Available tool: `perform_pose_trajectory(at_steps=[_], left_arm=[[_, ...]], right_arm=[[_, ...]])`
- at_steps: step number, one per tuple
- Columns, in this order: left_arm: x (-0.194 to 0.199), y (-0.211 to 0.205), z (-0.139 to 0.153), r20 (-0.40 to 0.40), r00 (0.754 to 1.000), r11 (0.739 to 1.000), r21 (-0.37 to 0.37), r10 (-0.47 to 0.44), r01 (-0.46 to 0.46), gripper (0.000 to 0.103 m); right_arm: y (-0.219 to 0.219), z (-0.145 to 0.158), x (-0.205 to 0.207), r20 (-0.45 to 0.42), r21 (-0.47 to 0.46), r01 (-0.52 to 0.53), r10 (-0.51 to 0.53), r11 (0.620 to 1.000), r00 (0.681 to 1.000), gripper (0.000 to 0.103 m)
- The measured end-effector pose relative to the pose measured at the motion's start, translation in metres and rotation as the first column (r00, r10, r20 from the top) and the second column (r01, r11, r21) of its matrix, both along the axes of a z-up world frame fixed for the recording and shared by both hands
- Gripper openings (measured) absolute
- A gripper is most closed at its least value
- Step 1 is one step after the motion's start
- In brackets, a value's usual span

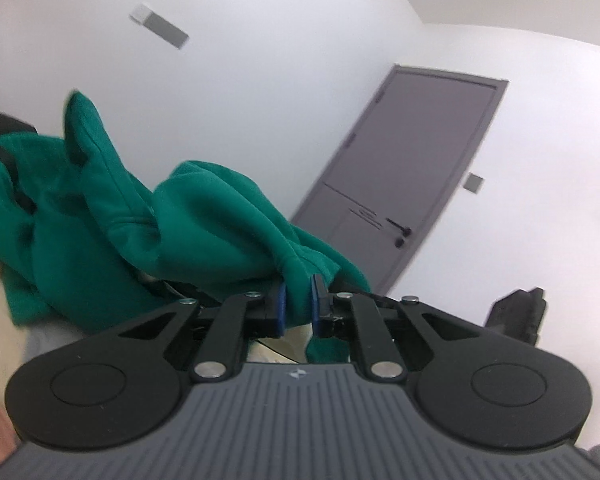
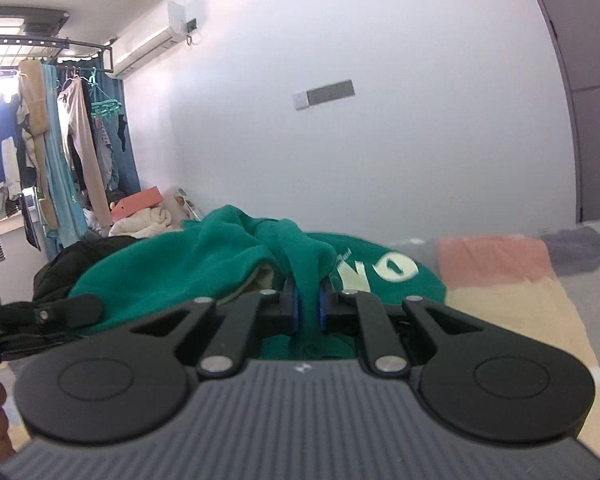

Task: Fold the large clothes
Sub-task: 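Lift the hoodie high with both grippers and shake it out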

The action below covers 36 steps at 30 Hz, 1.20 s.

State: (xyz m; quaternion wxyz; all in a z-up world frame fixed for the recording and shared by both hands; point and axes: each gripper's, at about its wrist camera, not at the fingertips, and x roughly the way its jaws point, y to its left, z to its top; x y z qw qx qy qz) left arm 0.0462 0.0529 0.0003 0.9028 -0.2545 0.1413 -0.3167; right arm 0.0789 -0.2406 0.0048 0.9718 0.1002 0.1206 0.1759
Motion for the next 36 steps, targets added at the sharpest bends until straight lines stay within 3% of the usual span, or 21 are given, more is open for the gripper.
perform_pose_trajectory(at_steps=[4, 8, 10, 11, 13, 14, 15, 17, 19, 20, 23, 27, 32, 36], left_arm=[[-0.023, -0.016, -0.009, -0.076, 0.996, 0.998, 0.028, -0.046, 0.049, 0.013], [-0.028, -0.038, -0.023, -0.2, 0.979, 0.981, 0.178, -0.036, 0.072, 0.014], [-0.024, -0.041, -0.029, -0.253, 0.967, 0.975, 0.205, -0.029, 0.083, 0.017], [-0.021, -0.041, -0.032, -0.284, 0.959, 0.977, 0.2, -0.02, 0.08, 0.024], [-0.018, -0.036, -0.033, -0.321, 0.947, 0.98, 0.18, -0.024, 0.086, 0.048], [-0.02, -0.032, -0.03, -0.322, 0.946, 0.983, 0.164, -0.024, 0.081, 0.065], [-0.023, -0.03, -0.025, -0.311, 0.95, 0.986, 0.155, -0.016, 0.068, 0.071], [-0.029, -0.017, -0.018, -0.28, 0.96, 0.99, 0.139, 0.009, 0.031, 0.075], [-0.035, -0.004, -0.011, -0.252, 0.967, 0.994, 0.109, 0.042, -0.014, 0.078], [-0.035, 0.005, -0.009, -0.243, 0.968, 0.994, 0.097, 0.065, -0.043, 0.079], [-0.018, 0.039, -0.012, -0.273, 0.951, 0.989, 0.06, 0.144, -0.133, 0.08], [0.025, 0.057, -0.028, -0.36, 0.9, 0.969, 0.071, 0.246, -0.237, 0.08], [0.067, 0.06, -0.059, -0.426, 0.867, 0.962, 0.032, 0.257, -0.27, 0.079], [0.085, 0.056, -0.08, -0.438, 0.869, 0.967, 0.007, 0.231, -0.253, 0.079]], right_arm=[[-0.01, -0.013, -0.015, -0.076, -0.038, -0.003, 0.001, 0.999, 0.997, 0.012], [-0.016, -0.029, -0.014, -0.235, -0.039, -0.008, -0.001, 0.999, 0.972, 0.013], [-0.016, -0.039, -0.006, -0.315, -0.044, -0.014, -0.001, 0.999, 0.949, 0.014], [-0.014, -0.04, -0.002, -0.34, -0.042, -0.017, 0.002, 0.999, 0.94, 0.015], [-0.013, -0.043, 0.005, -0.378, -0.03, -0.017, 0.004, 0.999, 0.926, 0.017], [-0.012, -0.041, 0.006, -0.387, -0.024, -0.013, 0.003, 1.0, 0.922, 0.02], [-0.013, -0.04, 0.008, -0.392, -0.015, -0.006, -0.001, 1.0, 0.92, 0.026], [-0.021, -0.04, 0.006, -0.391, 0.019, 0.007, 0.001, 1.0, 0.92, 0.045], [-0.028, -0.038, 0.003, -0.389, 0.081, 0.021, 0.012, 0.997, 0.921, 0.08], [-0.032, -0.038, 0.003, -0.387, 0.115, 0.029, 0.018, 0.993, 0.922, 0.082], [-0.045, -0.043, 0.005, -0.411, 0.174, 0.084, -0.005, 0.981, 0.912, 0.08], [-0.058, -0.058, 0.026, -0.499, 0.181, 0.197, -0.083, 0.963, 0.862, 0.081], [-0.072, -0.083, 0.065, -0.586, 0.248, 0.285, -0.091, 0.926, 0.805, 0.081], [-0.078, -0.106, 0.091, -0.617, 0.278, 0.312, -0.08, 0.908, 0.783, 0.081]])
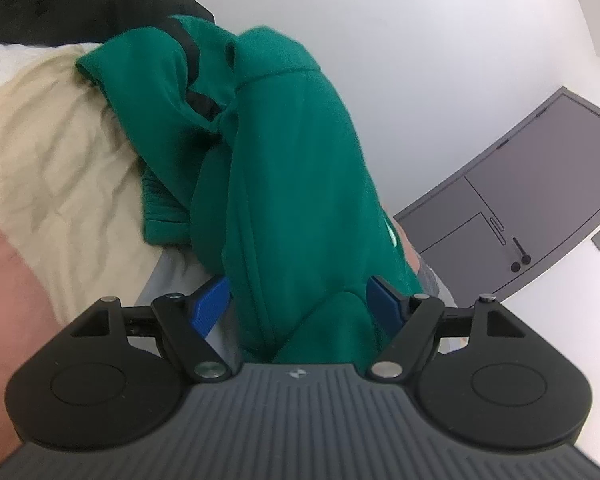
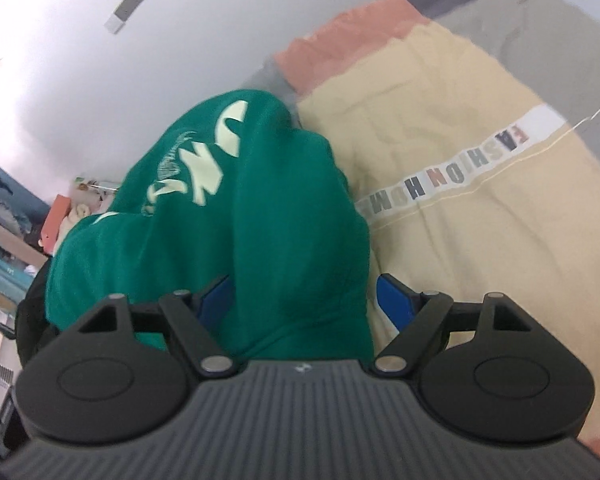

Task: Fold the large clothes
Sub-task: 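Lift the hoodie high with both grippers and shake it out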

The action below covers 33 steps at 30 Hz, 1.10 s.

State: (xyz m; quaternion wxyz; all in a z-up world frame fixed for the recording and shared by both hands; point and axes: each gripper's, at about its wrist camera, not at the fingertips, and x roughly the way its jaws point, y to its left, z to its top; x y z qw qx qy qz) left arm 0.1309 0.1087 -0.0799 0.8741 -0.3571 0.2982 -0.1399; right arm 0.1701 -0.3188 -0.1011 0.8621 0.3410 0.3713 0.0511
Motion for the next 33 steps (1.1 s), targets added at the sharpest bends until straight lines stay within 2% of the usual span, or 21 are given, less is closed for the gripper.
perform_pose_trajectory(at_steps=[3, 5, 7, 9, 10, 11, 12, 13, 14, 15, 16, 18, 21, 25, 30, 33], left_arm=[[0.007, -0.002, -0.012, 0.015, 1.0, 0.999, 0.032, -0.015, 0.015, 0.079], [0.015, 0.001, -0.026, -0.004, 1.0, 1.0, 0.013, -0.011, 0.011, 0.079], [0.025, 0.001, -0.038, -0.013, 1.0, 0.999, -0.028, -0.027, 0.027, 0.07], [0.029, -0.001, -0.042, 0.002, 0.999, 0.998, -0.045, -0.043, 0.043, 0.055], [0.029, -0.002, -0.041, 0.016, 0.998, 0.997, -0.05, -0.054, 0.054, 0.05], [0.028, -0.003, -0.04, 0.032, 0.998, 0.997, -0.047, -0.061, 0.063, 0.04], [0.027, -0.004, -0.038, 0.045, 0.997, 0.997, -0.038, -0.065, 0.066, 0.028], [0.025, -0.005, -0.036, 0.054, 0.996, 0.997, -0.032, -0.067, 0.069, 0.022], [0.022, -0.005, -0.033, 0.063, 0.996, 0.997, -0.033, -0.066, 0.068, 0.016], [0.018, -0.004, -0.029, 0.073, 0.996, 0.997, -0.039, -0.059, 0.062, 0.013], [0.014, -0.004, -0.024, 0.086, 0.995, 0.997, -0.043, -0.057, 0.061, 0.012], [0.002, -0.006, -0.012, 0.118, 0.992, 0.997, -0.045, -0.054, 0.06, 0.011], [-0.022, -0.008, 0.009, 0.178, 0.983, 0.997, -0.056, -0.05, 0.061, 0.008], [-0.069, -0.006, 0.037, 0.247, 0.969, 0.994, -0.094, -0.027, 0.051, 0.007], [-0.121, -0.004, 0.06, 0.243, 0.969, 0.992, -0.11, -0.036, 0.064, 0.007], [-0.135, -0.006, 0.067, 0.181, 0.983, 0.994, -0.099, -0.033, 0.052, 0.007]], right_arm=[[-0.001, -0.016, 0.013, -0.021, 0.049, -0.007, 0.008, 0.999, 1.0, 0.081], [0.0, -0.027, 0.021, -0.029, 0.069, -0.011, 0.013, 0.998, 0.999, 0.08], [0.001, -0.035, 0.027, -0.034, 0.067, -0.01, 0.012, 0.998, 0.999, 0.081], [0.002, -0.038, 0.031, -0.014, 0.09, -0.017, 0.018, 0.996, 1.0, 0.078], [0.003, -0.037, 0.032, -0.003, 0.093, -0.025, 0.026, 0.995, 1.0, 0.071], [0.004, -0.035, 0.033, 0.009, 0.097, -0.04, 0.039, 0.994, 0.999, 0.067], [0.006, -0.034, 0.034, 0.021, 0.1, -0.055, 0.053, 0.993, 0.998, 0.059], [0.007, -0.033, 0.034, 0.032, 0.1, -0.069, 0.066, 0.993, 0.997, 0.047], [0.008, -0.03, 0.034, 0.042, 0.092, -0.083, 0.08, 0.992, 0.996, 0.041], [0.011, -0.026, 0.032, 0.052, 0.074, -0.094, 0.09, 0.993, 0.995, 0.03], [0.012, -0.021, 0.03, 0.064, 0.053, -0.102, 0.099, 0.993, 0.993, 0.022], [0.015, -0.011, 0.026, 0.099, 0.032, -0.126, 0.122, 0.992, 0.988, 0.015], [0.02, 0.012, 0.012, 0.162, -0.016, -0.149, 0.15, 0.989, 0.975, 0.012], [0.018, 0.037, -0.016, 0.242, -0.005, -0.14, 0.137, 0.99, 0.961, 0.011], [0.006, 0.057, -0.056, 0.292, 0.011, -0.106, 0.098, 0.994, 0.951, 0.01], [-0.002, 0.061, -0.074, 0.284, 0.006, -0.065, 0.061, 0.998, 0.957, 0.01]])
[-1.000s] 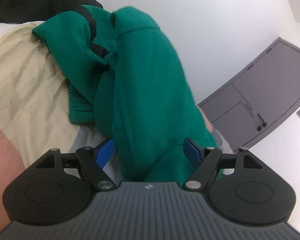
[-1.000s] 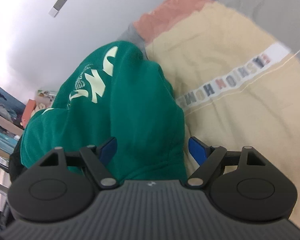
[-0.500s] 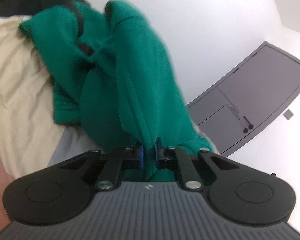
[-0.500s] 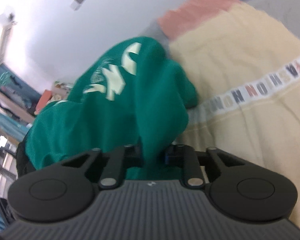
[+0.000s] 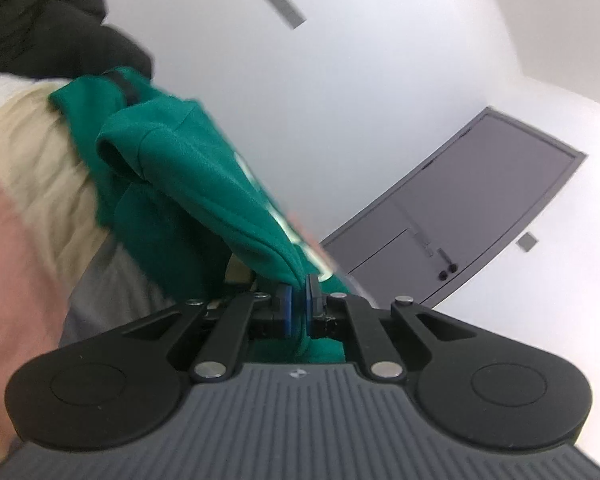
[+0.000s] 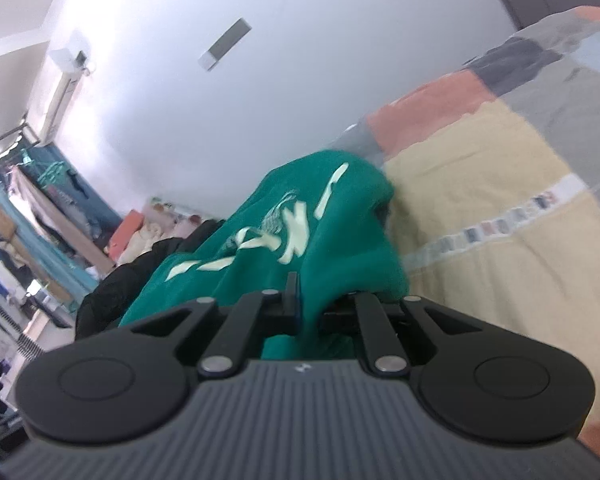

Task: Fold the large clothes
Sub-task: 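Lift the hoodie high with both grippers and shake it out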

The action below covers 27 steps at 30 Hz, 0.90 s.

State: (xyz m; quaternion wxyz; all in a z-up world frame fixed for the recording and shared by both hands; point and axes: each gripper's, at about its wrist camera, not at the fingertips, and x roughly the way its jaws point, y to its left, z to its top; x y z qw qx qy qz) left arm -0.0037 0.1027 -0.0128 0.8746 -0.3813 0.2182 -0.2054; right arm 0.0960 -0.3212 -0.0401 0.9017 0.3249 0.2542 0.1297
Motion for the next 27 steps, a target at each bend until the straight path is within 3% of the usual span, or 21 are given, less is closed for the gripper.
perform_pose_trajectory(at_steps=[5, 8, 10, 11, 12, 13, 15, 20, 27], left_arm=[[-0.002, -0.012, -0.009, -0.135, 0.991, 0.997, 0.072, 0.001, 0.008, 0.007], [0.001, -0.008, -0.018, -0.171, 0.985, 0.999, 0.047, -0.001, 0.009, 0.009], [0.01, -0.002, -0.03, -0.187, 0.982, 1.0, 0.018, -0.003, 0.006, 0.018], [0.013, 0.002, -0.034, -0.196, 0.981, 1.0, -0.004, -0.002, 0.001, 0.035], [0.014, 0.004, -0.037, -0.211, 0.978, 1.0, -0.015, 0.008, -0.012, 0.061], [0.017, 0.006, -0.041, -0.224, 0.974, 0.999, -0.021, 0.023, -0.029, 0.068], [0.023, 0.01, -0.047, -0.227, 0.973, 0.998, -0.048, 0.029, -0.041, 0.069], [0.036, 0.011, -0.059, -0.239, 0.971, 0.99, -0.14, -0.02, -0.014, 0.069], [0.058, -0.015, -0.069, -0.247, 0.964, 0.992, -0.102, -0.097, 0.074, 0.068]], right_arm=[[-0.004, -0.013, 0.002, -0.121, -0.022, 0.028, -0.031, 0.999, 0.992, 0.011], [-0.004, -0.02, 0.003, -0.172, -0.011, 0.034, -0.035, 0.999, 0.985, 0.013], [-0.007, -0.023, 0.005, -0.188, 0.016, 0.04, -0.037, 0.999, 0.981, 0.018], [-0.007, -0.025, 0.003, -0.197, 0.019, 0.047, -0.042, 0.999, 0.98, 0.021], [-0.009, -0.027, 0.004, -0.21, 0.017, 0.057, -0.052, 0.998, 0.976, 0.032], [-0.01, -0.029, 0.003, -0.222, 0.019, 0.066, -0.061, 0.998, 0.973, 0.053], [-0.013, -0.033, 0.001, -0.239, 0.043, 0.089, -0.077, 0.995, 0.968, 0.071], [-0.014, -0.041, 0.004, -0.252, 0.123, 0.08, -0.047, 0.989, 0.967, 0.071], [0.003, -0.059, 0.018, -0.319, 0.168, -0.001, 0.055, 0.986, 0.946, 0.07]])
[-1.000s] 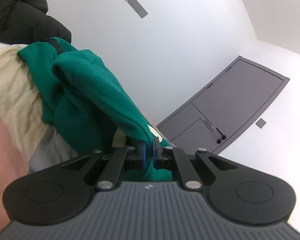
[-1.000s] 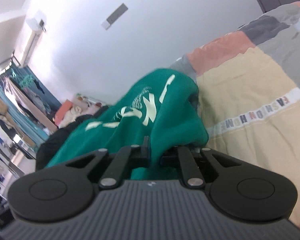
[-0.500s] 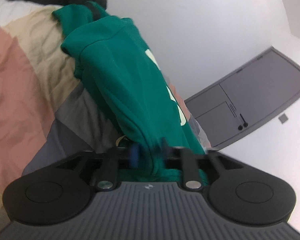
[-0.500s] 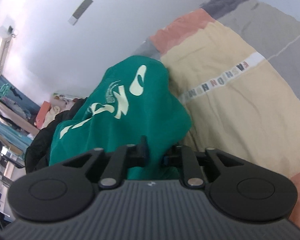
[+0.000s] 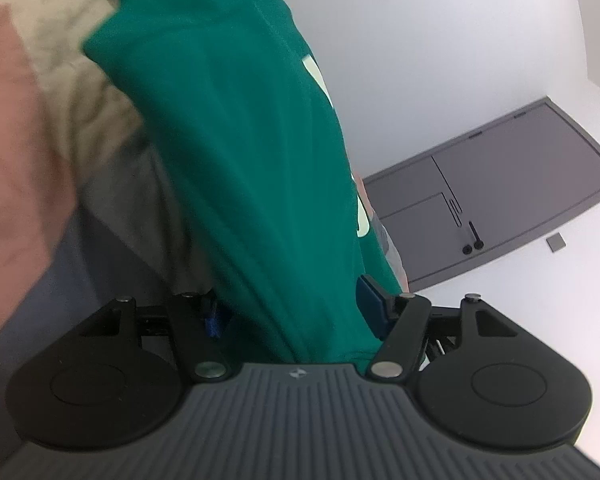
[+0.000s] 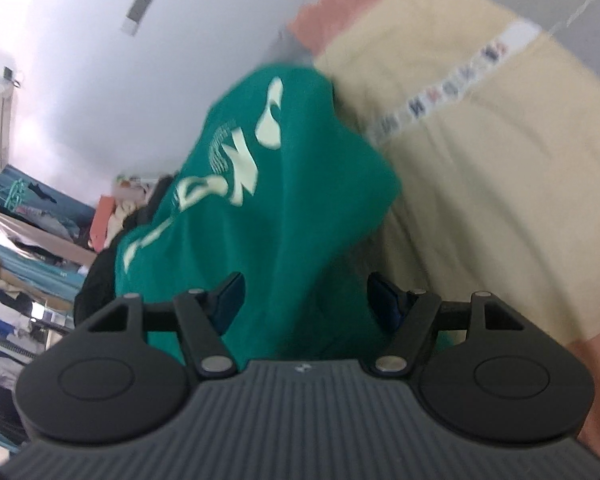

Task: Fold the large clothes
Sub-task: 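Lift the hoodie high with both grippers and shake it out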

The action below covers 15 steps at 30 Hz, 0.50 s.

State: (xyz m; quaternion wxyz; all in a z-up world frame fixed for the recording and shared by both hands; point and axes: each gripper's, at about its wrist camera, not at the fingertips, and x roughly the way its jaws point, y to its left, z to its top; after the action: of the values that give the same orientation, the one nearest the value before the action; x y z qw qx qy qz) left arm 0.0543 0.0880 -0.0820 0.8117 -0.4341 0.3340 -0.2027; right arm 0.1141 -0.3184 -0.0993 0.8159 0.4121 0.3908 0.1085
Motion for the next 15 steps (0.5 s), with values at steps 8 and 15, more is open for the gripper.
perform_pose_trajectory(at_steps=[8, 15], left_arm=[[0.017, -0.013, 0.004, 0.08, 0.996, 0.999, 0.026, -0.024, 0.022, 0.008], [-0.026, 0.0, 0.052, 0.346, 0.938, 0.999, -0.043, 0.022, -0.007, 0.007]], right_arm=[[0.01, -0.005, 0.016, 0.037, 0.032, -0.039, 0.038, 0.999, 0.999, 0.022], [0.019, 0.041, -0.012, 0.31, 0.036, -0.12, 0.104, 0.992, 0.945, 0.011]])
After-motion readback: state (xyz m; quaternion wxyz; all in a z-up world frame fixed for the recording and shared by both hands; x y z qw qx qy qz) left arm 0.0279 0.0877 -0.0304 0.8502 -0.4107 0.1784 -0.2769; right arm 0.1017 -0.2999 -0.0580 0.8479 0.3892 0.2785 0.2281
